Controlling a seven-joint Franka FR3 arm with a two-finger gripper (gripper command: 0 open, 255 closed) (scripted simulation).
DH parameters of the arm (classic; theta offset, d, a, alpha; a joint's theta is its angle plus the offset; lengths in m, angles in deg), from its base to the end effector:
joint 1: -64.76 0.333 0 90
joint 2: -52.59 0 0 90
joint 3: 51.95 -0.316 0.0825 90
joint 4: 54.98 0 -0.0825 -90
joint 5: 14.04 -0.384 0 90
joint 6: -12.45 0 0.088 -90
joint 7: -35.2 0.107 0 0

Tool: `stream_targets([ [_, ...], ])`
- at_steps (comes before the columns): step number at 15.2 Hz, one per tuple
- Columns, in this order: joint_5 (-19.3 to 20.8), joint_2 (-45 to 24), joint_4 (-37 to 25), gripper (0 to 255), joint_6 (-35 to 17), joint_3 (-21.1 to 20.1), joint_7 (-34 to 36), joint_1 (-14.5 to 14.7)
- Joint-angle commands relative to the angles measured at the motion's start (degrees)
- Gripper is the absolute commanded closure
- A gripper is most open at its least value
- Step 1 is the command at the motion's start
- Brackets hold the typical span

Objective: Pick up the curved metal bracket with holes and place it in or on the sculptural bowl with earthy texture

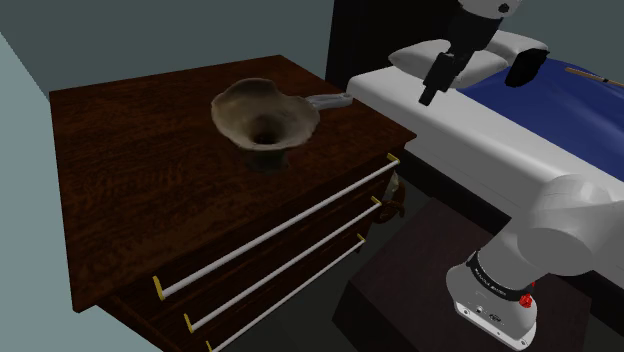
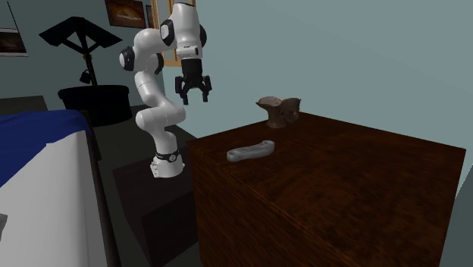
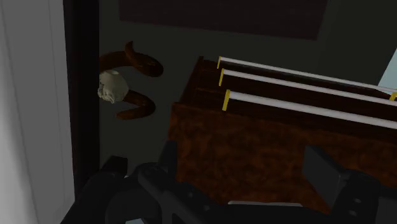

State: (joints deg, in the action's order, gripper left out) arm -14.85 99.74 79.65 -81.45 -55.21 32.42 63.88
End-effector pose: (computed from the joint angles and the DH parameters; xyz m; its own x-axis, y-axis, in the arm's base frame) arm 0.3037 0.0201 0.6107 0.9911 0.0753 0.1095 0.0721 -0.9969 0.0329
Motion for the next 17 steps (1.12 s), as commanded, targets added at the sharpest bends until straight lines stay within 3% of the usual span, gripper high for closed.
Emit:
stream_targets([
  [1, 0.0, 0.0, 0.0, 0, 0.0, 0.0, 0.0, 0.0],
  [9, 2.5, -18.8, -9.2, 0, -7.4, 5.3, -17.5, 3.6],
  [17, 2.1, -38.0, -23.4, 0, -10.1, 7.5, -33.9, 6.7],
])
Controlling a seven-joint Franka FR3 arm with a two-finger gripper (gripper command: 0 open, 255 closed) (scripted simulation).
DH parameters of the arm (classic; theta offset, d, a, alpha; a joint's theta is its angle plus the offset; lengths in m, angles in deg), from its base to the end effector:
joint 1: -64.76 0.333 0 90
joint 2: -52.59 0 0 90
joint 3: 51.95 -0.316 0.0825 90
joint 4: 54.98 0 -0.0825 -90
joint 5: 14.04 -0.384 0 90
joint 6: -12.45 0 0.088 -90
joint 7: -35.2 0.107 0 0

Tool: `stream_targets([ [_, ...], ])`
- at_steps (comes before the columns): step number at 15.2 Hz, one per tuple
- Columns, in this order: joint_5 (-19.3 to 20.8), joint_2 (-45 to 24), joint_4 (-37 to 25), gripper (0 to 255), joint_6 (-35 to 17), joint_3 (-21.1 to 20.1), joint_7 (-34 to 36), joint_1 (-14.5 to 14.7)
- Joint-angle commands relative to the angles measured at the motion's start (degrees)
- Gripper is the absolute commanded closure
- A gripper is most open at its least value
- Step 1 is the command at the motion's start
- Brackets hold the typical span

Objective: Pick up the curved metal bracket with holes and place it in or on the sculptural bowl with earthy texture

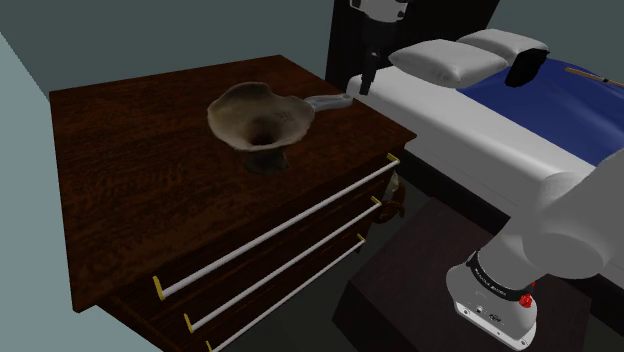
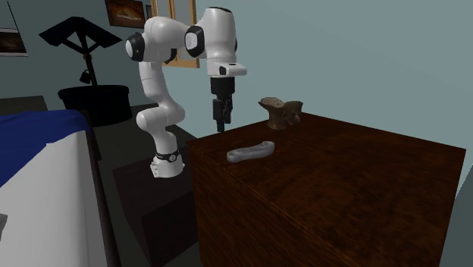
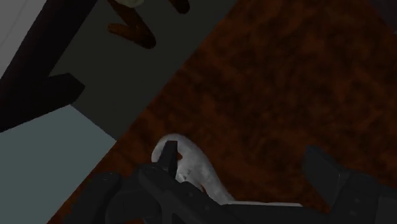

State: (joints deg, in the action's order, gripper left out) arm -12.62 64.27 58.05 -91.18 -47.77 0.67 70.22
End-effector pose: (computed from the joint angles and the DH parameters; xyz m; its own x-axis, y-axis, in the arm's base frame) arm 0.5018 0.0065 0.5608 0.8066 0.5905 0.0269 0.5898 -0.8070 0.0301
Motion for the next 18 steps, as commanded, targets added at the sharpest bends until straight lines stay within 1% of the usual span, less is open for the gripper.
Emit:
stream_targets([
  [1, -0.3, -5.0, -3.9, 0, -0.4, 0.1, -4.1, 0.7],
  [7, -0.9, -18.8, -17.3, 0, 0.8, -0.9, -14.5, 1.9],
  [14, -0.9, -19.2, -12.4, 0, -4.5, -0.9, -14.5, 1.8],
  [18, -0.9, -19.3, -12.1, 0, -4.9, -0.9, -14.5, 1.8],
])
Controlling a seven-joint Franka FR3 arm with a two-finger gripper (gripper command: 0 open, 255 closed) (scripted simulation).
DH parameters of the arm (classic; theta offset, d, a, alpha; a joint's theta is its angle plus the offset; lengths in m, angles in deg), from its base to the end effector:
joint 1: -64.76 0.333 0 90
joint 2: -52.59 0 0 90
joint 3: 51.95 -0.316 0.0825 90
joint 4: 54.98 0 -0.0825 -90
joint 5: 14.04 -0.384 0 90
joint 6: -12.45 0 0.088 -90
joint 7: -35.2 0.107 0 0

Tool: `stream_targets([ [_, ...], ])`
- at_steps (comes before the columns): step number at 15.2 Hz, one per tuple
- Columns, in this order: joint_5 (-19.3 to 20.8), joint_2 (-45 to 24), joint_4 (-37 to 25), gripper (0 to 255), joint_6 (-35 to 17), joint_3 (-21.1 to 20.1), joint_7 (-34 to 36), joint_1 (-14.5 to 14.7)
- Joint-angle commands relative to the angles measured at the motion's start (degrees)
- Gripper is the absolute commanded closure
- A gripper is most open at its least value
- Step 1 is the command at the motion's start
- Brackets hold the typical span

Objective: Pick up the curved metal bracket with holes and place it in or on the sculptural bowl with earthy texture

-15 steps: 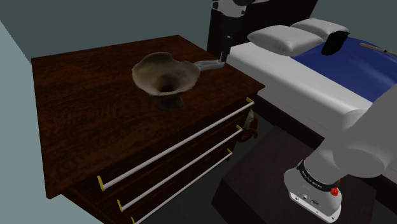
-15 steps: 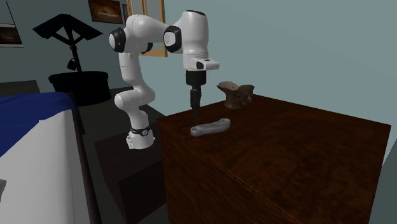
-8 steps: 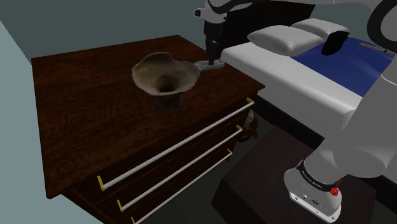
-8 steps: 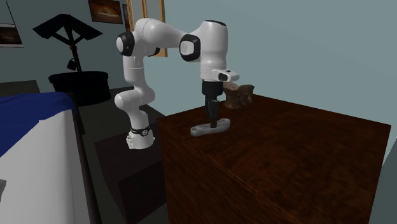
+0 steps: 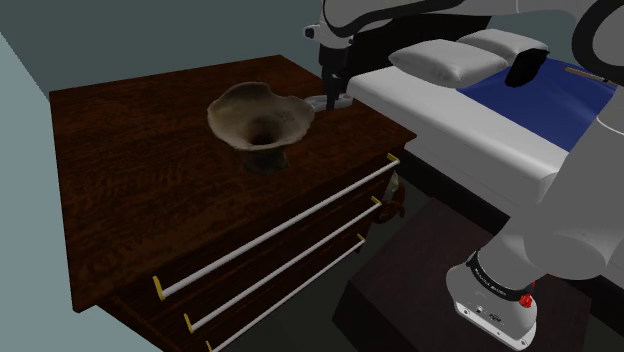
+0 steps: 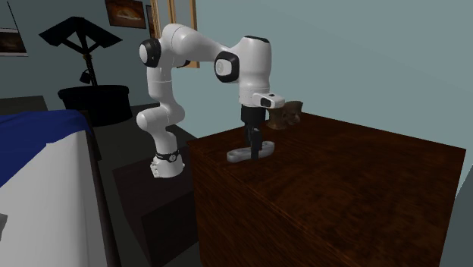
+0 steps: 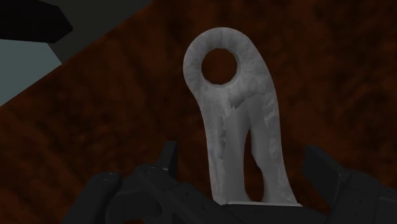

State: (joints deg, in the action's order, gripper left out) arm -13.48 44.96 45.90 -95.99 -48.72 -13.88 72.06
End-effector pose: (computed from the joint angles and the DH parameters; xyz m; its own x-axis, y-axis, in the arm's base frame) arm 0.6003 0.0434 0.4846 0.5968 0.8022 -0.0133 0.8024 -0.5968 0.0102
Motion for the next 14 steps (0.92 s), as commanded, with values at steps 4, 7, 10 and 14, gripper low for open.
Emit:
stream_targets([
  [4, 0.0, 0.0, 0.1, 0, -0.1, 0.0, 0.0, 0.0],
  [7, 0.0, 0.0, 0.1, 255, -0.1, 0.0, 0.0, 0.0],
  [10, 0.0, 0.0, 0.0, 255, 0.0, 0.0, 0.0, 0.0],
  [14, 0.0, 0.1, 0.2, 255, -0.2, 0.0, 0.1, 0.1],
])
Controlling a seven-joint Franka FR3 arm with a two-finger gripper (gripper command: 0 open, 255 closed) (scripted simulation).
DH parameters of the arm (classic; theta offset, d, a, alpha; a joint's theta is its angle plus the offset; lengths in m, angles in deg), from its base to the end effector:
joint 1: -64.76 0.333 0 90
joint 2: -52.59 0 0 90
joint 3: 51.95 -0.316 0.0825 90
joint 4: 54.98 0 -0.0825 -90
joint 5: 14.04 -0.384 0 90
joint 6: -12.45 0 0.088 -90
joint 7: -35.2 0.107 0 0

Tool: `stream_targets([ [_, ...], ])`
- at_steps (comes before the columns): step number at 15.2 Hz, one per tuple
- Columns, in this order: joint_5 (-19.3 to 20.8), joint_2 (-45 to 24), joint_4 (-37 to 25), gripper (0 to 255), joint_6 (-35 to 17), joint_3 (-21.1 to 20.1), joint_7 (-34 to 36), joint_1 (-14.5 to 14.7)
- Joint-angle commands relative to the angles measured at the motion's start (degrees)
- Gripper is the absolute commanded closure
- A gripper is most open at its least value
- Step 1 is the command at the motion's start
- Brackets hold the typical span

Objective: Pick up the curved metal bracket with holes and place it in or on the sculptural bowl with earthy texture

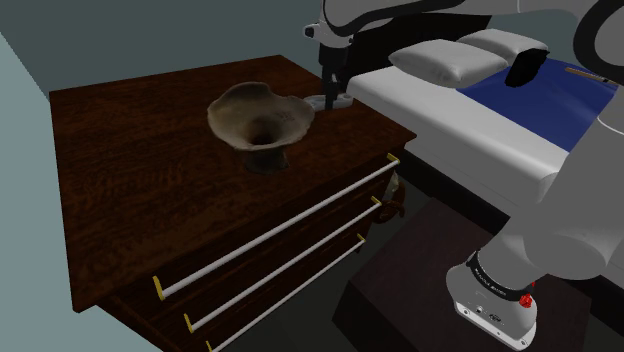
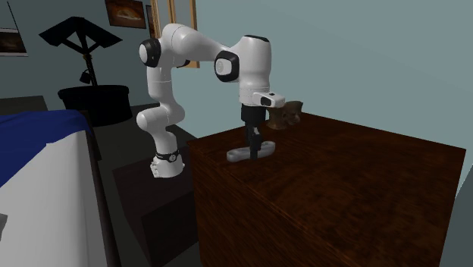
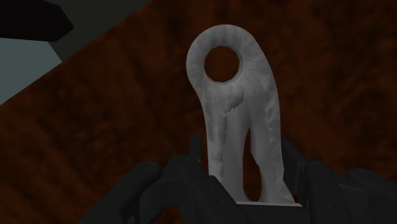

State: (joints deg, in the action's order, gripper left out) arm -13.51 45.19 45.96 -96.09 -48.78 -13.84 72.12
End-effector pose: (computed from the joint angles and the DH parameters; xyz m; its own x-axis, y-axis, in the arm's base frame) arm 0.5997 0.0446 0.4867 0.5959 0.8030 -0.0096 0.8030 -0.5958 0.0132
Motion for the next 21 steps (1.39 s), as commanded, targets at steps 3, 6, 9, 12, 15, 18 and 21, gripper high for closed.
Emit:
stream_targets([
  [3, 0.0, 0.0, -1.3, 255, 1.5, 0.1, -0.1, -0.1],
  [6, 0.0, 0.2, -3.3, 255, 3.8, 0.1, -0.1, -0.1],
  [9, 0.0, 0.2, -5.5, 255, 6.0, 0.1, -0.1, -0.1],
  [12, 0.0, 0.2, -7.9, 255, 8.4, 0.1, -0.1, -0.1],
  [15, 0.0, 0.0, -10.4, 255, 10.7, 0.1, -0.2, -0.1],
  [18, 0.0, -0.3, -13.1, 255, 13.1, 0.1, -0.2, -0.1],
  [21, 0.0, -0.7, -16.1, 255, 15.6, 0.1, -0.3, -0.1],
])
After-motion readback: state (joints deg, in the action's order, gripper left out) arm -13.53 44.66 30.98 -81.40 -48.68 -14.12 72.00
